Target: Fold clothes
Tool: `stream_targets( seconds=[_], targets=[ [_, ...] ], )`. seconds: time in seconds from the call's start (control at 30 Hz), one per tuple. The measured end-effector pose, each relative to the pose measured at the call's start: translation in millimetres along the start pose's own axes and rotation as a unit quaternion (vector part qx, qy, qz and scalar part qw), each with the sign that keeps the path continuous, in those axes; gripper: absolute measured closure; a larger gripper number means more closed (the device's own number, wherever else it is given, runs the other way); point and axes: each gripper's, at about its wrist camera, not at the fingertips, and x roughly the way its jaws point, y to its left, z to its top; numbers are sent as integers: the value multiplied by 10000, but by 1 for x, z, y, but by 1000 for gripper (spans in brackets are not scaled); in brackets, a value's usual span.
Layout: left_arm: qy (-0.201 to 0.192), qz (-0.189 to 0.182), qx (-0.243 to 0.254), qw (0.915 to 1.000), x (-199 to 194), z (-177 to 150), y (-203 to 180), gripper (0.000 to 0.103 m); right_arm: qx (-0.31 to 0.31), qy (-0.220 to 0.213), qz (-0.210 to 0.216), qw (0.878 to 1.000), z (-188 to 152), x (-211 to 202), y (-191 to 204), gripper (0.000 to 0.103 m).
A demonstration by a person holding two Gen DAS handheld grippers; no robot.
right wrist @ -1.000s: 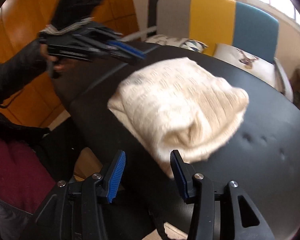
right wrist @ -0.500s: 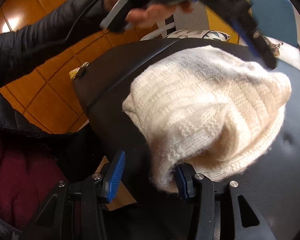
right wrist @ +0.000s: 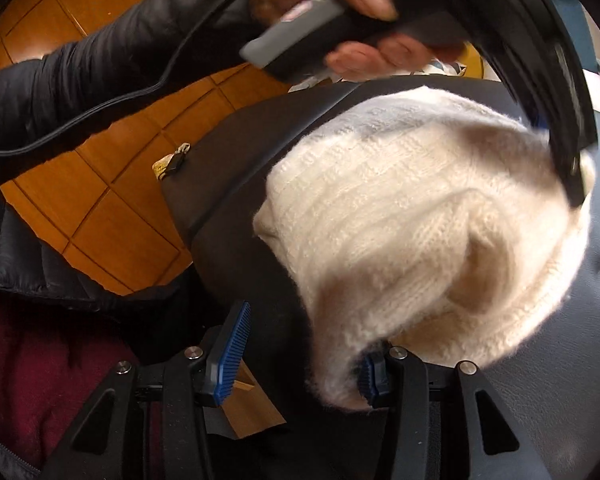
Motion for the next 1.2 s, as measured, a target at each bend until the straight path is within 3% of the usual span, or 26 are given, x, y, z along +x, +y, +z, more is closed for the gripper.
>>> stream_targets(
  seconds=[0.07,0.13,0.2,0.23,0.3,0.4,0.43,0.67,0.73,0.8,0.83,0.9,0.97,1.1,1.2],
  targets=[
    [-378,-150,-272,9988,-21,-10,6,90,37,-7,1,10000,2,1,-5,56],
    [-755,-299,-543,9952,-42,-19,11,90,121,-50,92,9999,7,-1,-11,65],
    [-1095,-376,-734,9906,-69,-27,16,90,169,-87,374,9991,12,-7,-13,77],
    [-1255,-406,-849,9876,-82,-30,20,90,119,-67,592,9982,14,-10,-12,77],
    [-1368,-381,-996,9848,-91,-29,27,90,4,8,807,9967,18,-15,-12,77],
    [-1421,-258,-1203,9822,-91,-21,37,90,88,339,555,9978,20,-10,-26,93],
    [-1335,-232,-1275,9825,-79,-14,40,90,125,462,550,9973,19,-7,-30,93],
    [-816,-204,-1508,9850,3,9,54,90,516,790,483,9944,8,-4,-54,93],
    [-843,-335,-1615,9827,8,4,58,87,577,918,584,9924,3,2,-57,93],
    [-893,-476,-1724,9798,11,-1,62,84,745,742,653,9923,4,0,-59,91],
    [-969,-535,-1758,9782,5,-5,63,78,813,590,735,9922,6,-4,-60,89],
    [-1144,-604,-1786,9754,-12,-13,66,70,715,373,676,9944,12,-14,-54,72],
    [-1284,-598,-1769,9740,-33,-22,68,59,655,286,589,9957,18,-20,-50,72],
    [-1575,-489,-1827,9692,-73,-52,69,55,518,348,380,9973,24,-15,-40,69],
    [-1805,-378,-1902,9643,-103,-85,67,54,479,375,454,9971,31,-3,-42,64]
  ],
)
